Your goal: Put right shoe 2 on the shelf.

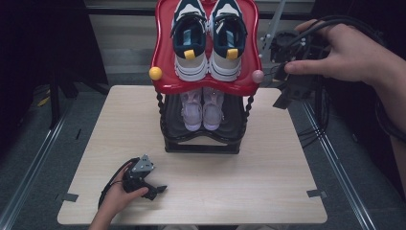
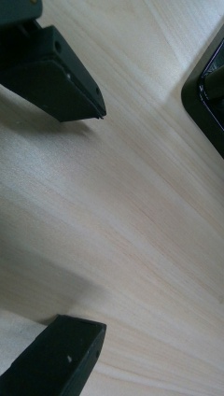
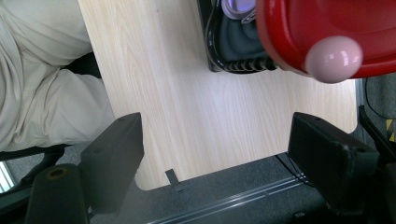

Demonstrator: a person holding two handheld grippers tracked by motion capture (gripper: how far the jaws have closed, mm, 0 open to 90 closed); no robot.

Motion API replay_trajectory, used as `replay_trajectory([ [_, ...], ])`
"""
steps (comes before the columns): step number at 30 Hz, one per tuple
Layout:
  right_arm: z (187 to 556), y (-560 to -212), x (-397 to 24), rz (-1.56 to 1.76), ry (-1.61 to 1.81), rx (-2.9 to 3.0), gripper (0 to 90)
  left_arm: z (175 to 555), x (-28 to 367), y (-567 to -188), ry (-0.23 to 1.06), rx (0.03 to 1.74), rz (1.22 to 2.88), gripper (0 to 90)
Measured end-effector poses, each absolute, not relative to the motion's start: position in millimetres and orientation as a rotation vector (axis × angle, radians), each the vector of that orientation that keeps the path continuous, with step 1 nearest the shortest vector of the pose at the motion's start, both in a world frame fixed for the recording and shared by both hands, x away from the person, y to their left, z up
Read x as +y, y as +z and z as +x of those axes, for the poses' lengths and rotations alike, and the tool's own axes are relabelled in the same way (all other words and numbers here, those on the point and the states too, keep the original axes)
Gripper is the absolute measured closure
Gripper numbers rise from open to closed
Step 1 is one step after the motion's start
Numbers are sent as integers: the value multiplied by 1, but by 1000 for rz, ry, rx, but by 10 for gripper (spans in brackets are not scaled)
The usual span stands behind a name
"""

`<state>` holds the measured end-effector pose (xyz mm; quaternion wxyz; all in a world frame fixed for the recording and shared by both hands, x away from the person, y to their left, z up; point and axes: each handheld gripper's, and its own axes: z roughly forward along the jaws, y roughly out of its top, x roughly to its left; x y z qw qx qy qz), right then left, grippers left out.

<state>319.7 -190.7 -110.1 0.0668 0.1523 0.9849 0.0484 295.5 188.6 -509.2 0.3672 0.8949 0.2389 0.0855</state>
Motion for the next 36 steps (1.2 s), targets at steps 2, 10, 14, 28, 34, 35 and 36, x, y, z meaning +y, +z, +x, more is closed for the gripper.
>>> replay_trajectory([
  [2, 317, -114, -193, 460, 160, 2974, 180, 295, 188, -510, 221, 614, 2295, 0],
  [10, 309, -134, -205, 472, 146, 2988, 180, 295, 188, -510, 222, 614, 2295, 0],
  [14, 305, -144, -207, 473, 133, 2996, 179, 295, 189, -509, 221, 613, 2299, 0],
  [28, 298, -184, -212, 469, 136, 3006, 178, 296, 189, -509, 219, 613, 2299, 0],
  [34, 298, -201, -216, 468, 134, 3015, 177, 295, 188, -510, 215, 620, 2292, 0],
  [35, 297, -203, -216, 478, 131, 3014, 177, 295, 188, -509, 217, 617, 2294, 0],
  [36, 297, -206, -218, 479, 138, 3013, 175, 295, 188, -509, 216, 617, 2297, 0],
])
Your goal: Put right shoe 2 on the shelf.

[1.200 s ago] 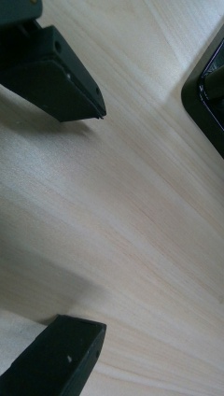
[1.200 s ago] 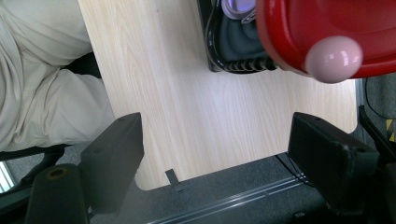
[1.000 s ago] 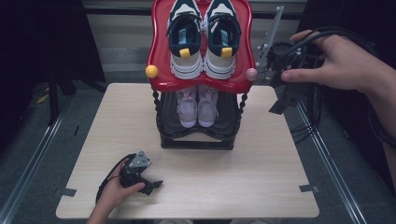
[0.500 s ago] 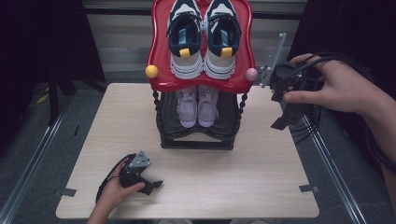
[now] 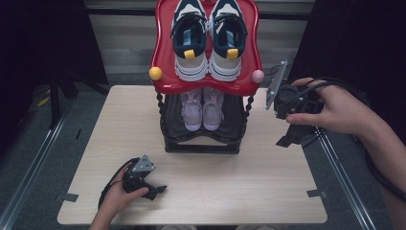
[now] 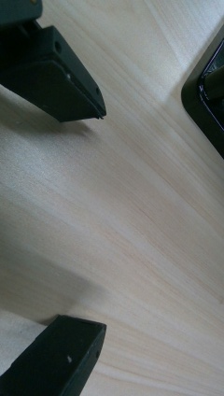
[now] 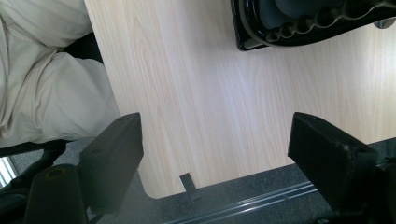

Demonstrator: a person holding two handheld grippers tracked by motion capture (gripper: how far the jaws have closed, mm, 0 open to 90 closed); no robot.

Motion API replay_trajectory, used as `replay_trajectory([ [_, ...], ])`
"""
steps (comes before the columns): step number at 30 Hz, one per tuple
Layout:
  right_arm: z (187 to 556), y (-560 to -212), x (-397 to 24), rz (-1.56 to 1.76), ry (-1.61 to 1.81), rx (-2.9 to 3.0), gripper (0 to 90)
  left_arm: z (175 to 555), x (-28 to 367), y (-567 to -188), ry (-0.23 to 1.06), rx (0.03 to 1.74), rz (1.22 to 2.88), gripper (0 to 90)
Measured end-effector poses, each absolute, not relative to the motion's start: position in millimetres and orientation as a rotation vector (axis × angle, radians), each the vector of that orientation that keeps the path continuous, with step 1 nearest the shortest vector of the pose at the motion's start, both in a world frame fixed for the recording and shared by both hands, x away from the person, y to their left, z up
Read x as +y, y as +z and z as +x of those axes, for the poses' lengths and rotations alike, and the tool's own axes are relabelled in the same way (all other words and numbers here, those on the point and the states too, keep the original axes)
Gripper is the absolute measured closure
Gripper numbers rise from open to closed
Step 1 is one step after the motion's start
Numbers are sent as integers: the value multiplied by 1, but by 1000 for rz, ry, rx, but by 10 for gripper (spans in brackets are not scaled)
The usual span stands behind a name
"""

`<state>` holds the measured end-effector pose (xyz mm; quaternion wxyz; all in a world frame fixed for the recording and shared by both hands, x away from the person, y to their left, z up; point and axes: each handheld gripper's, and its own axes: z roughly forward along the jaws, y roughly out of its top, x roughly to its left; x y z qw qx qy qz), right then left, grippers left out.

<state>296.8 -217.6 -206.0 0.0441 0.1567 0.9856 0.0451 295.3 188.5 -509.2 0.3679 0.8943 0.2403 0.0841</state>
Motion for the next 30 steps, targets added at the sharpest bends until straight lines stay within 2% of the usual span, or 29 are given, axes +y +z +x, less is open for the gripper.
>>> replay_trajectory([
  [30, 291, -321, -241, 541, 211, 3052, 153, 295, 188, -510, 221, 619, 2290, 0],
])
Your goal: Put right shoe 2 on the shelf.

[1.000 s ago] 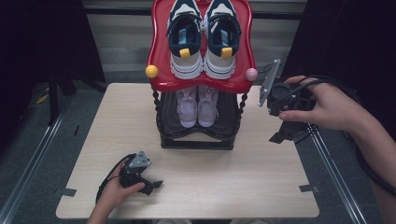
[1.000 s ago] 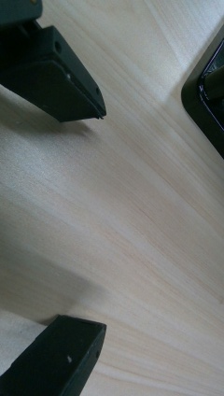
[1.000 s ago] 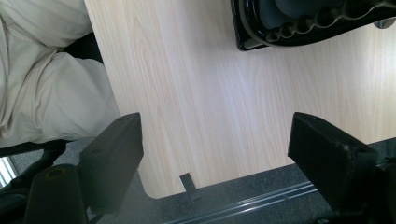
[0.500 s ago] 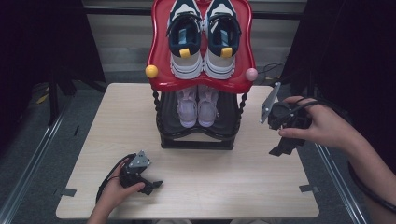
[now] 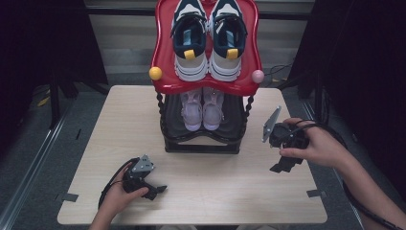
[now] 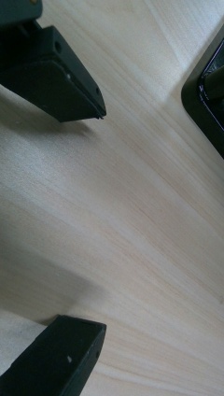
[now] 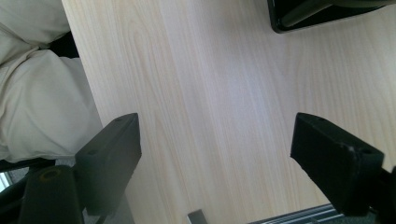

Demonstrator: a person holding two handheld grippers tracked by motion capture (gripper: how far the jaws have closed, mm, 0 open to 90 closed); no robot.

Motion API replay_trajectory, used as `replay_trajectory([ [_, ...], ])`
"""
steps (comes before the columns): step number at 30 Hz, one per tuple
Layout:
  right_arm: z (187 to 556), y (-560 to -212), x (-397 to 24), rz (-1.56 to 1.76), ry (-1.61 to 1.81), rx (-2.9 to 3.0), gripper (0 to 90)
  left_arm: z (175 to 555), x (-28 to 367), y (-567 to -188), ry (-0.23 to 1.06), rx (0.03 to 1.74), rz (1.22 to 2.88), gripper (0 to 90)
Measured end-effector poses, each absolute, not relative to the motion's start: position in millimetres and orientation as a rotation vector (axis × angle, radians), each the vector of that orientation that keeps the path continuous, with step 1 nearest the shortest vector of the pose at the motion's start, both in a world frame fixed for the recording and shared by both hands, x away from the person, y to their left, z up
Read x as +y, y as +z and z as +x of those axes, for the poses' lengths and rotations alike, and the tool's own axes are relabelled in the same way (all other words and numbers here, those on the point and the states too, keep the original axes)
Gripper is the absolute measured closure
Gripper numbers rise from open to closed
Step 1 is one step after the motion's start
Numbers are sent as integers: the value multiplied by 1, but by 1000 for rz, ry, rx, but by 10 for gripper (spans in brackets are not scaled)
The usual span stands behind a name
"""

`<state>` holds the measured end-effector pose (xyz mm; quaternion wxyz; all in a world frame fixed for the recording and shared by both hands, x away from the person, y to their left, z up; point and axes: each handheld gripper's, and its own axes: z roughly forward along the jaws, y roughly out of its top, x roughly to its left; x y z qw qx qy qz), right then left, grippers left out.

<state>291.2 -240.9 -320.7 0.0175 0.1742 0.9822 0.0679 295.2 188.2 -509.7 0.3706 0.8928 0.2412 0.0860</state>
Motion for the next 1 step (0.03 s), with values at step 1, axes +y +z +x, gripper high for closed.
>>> replay_trajectory([
  [1, 292, -322, -241, 521, 218, 3052, 152, 295, 188, -510, 220, 619, 2291, 0],
])
